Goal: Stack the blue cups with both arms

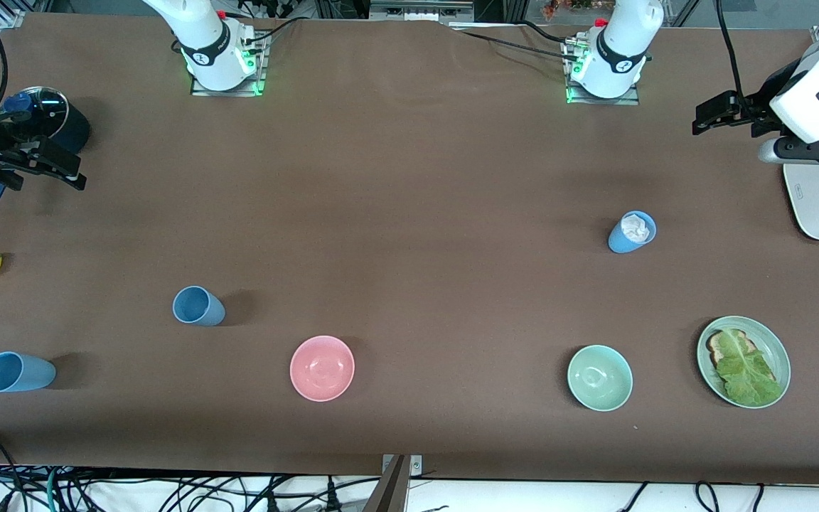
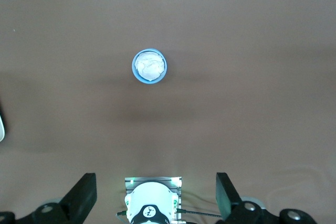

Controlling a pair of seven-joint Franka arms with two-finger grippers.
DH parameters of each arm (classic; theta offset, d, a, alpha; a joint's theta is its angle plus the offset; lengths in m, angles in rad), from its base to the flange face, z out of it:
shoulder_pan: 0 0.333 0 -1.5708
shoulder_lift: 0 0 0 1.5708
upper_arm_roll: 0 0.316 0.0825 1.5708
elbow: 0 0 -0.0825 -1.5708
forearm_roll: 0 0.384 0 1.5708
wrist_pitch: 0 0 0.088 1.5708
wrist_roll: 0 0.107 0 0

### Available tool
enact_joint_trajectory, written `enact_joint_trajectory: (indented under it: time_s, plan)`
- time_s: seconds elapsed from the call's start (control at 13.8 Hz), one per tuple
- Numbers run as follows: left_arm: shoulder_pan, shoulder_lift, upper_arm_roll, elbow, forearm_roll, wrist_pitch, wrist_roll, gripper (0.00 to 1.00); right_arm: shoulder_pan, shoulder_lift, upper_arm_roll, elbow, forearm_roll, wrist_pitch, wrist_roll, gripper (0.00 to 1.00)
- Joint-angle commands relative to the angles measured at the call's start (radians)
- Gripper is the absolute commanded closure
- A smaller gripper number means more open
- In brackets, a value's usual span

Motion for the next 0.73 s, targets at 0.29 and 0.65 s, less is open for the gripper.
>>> enact_joint_trajectory:
  time_s: [0.29,0.65]
  plan:
    - [0.001,0.025,0.005,0.062,-0.019,0.003,-0.003,0.0,0.008,-0.004,0.01,-0.001,-0.013,-0.009,-0.008,0.0]
    - [0.0,0.027,0.005,0.062,-0.014,0.003,0.0,0.0,0.009,-0.005,0.013,-0.003,-0.006,-0.046,-0.001,0.0]
